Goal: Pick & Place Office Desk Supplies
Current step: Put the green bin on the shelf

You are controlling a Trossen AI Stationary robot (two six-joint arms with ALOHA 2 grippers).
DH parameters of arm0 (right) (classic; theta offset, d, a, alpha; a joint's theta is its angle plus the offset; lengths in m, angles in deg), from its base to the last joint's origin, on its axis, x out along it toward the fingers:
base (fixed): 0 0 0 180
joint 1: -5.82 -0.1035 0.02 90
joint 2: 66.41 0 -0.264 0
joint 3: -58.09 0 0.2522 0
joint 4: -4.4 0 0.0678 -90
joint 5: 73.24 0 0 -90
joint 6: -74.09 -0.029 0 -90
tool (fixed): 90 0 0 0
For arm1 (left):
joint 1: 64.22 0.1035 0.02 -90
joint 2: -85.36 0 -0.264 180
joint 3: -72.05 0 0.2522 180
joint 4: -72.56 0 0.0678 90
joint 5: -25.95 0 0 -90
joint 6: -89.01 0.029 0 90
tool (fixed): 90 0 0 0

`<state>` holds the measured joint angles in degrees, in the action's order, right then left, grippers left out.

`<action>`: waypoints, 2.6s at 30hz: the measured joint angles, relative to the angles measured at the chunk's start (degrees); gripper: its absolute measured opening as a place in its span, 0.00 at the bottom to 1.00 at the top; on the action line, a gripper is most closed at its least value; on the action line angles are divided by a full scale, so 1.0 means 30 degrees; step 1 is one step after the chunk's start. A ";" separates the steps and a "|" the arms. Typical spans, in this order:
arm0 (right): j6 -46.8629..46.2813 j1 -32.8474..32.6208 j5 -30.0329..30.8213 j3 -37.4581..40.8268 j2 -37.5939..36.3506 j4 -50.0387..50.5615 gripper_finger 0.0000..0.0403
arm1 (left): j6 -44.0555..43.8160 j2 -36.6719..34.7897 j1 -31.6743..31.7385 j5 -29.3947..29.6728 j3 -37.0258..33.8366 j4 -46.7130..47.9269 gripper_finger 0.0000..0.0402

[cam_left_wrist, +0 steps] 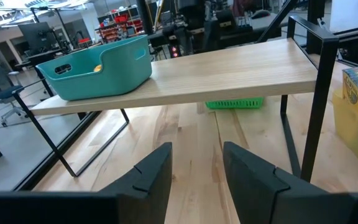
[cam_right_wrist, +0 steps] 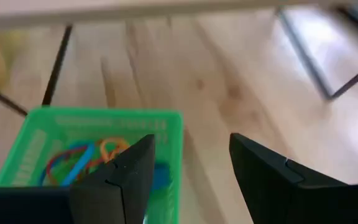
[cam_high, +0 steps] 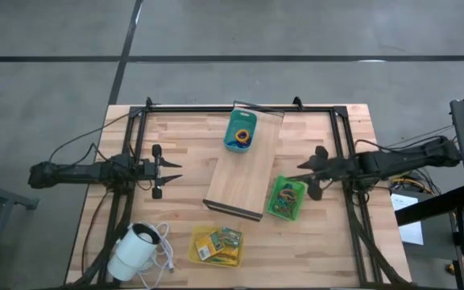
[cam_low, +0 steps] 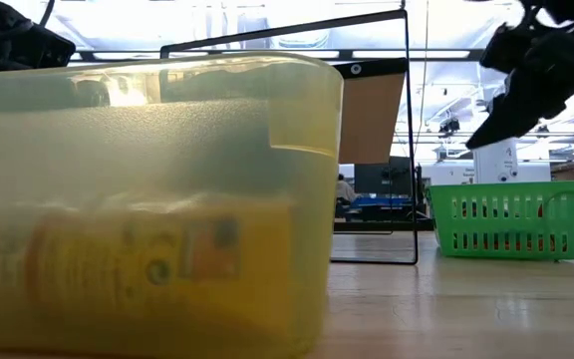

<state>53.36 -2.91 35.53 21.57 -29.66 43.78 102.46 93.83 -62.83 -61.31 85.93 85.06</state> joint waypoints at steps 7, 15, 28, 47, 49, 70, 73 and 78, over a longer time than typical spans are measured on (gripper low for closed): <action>-0.0488 0.0000 -0.1360 -0.2079 0.4673 0.1872 0.51 | 0.0003 0.0007 0.0000 0.0000 0.0000 0.0000 0.36; -0.0470 0.0000 -0.0774 -0.2858 0.8592 0.2049 0.51 | 0.0007 0.0010 0.0015 0.0000 0.0000 0.0000 0.36; -0.0729 0.0005 -0.0774 -0.2966 1.0921 0.1788 0.50 | 0.0007 0.0007 0.0015 0.0003 0.0000 0.0000 0.36; -0.0761 0.0007 -0.0785 -0.2966 1.0758 0.1805 0.08 | 0.0007 0.0007 0.0007 0.0003 0.0000 0.0000 0.36; -0.0807 0.0006 -0.0868 -0.2990 1.0615 0.1806 0.04 | 0.0007 0.0007 0.0007 0.0000 0.0000 0.0000 0.36; -0.0598 0.0003 -0.2879 -0.8555 0.5637 0.7578 0.03 | 0.0007 0.0000 -0.0007 0.0000 0.0000 0.0000 0.36; -0.0589 0.0002 -0.2847 -0.9720 0.5219 0.8225 0.03 | 0.0007 0.0000 -0.0007 0.0000 0.0000 0.0000 0.36; -0.0364 0.0800 -0.2418 -1.1553 0.5284 0.8475 0.03 | 0.0003 0.0007 -0.0004 0.0002 0.0000 -0.0002 0.36</action>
<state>52.27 -0.51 28.28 -13.09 -13.81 69.20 102.47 93.85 -62.85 -61.30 85.93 85.05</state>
